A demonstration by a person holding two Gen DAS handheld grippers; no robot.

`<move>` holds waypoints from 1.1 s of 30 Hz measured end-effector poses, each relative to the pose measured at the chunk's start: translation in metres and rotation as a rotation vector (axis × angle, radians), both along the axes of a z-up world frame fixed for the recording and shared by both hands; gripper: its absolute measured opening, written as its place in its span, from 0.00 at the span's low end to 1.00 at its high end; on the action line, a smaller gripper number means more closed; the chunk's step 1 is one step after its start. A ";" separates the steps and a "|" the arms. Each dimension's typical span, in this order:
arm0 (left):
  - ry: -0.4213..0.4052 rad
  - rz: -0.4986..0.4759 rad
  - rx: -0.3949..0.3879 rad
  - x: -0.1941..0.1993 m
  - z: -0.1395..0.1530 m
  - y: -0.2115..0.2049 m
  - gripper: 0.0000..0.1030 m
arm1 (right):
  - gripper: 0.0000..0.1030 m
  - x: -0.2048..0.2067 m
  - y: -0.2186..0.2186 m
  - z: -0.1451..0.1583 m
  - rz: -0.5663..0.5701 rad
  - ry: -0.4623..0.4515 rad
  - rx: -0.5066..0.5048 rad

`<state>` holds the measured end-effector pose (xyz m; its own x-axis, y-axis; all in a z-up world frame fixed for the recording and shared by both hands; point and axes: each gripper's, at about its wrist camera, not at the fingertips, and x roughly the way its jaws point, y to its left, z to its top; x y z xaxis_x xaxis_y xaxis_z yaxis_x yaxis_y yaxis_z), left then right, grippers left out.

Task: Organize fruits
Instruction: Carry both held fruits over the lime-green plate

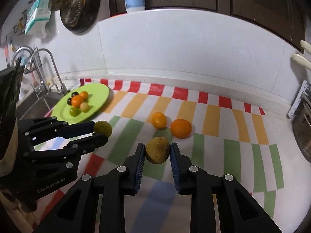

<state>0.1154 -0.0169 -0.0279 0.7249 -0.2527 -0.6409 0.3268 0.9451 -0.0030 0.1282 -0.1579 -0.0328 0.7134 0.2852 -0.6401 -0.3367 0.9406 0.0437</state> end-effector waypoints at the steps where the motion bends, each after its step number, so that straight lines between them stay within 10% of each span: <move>1: -0.005 0.007 -0.001 -0.003 0.002 0.004 0.25 | 0.27 -0.004 0.004 0.002 -0.003 -0.005 0.003; 33: -0.087 0.250 0.016 -0.059 0.037 0.129 0.25 | 0.27 -0.042 0.123 0.041 0.140 -0.107 0.107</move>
<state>0.0568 0.1122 0.0091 0.8159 -0.0494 -0.5760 0.0819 0.9962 0.0307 0.0864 -0.0348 0.0081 0.7245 0.4486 -0.5233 -0.4717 0.8763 0.0981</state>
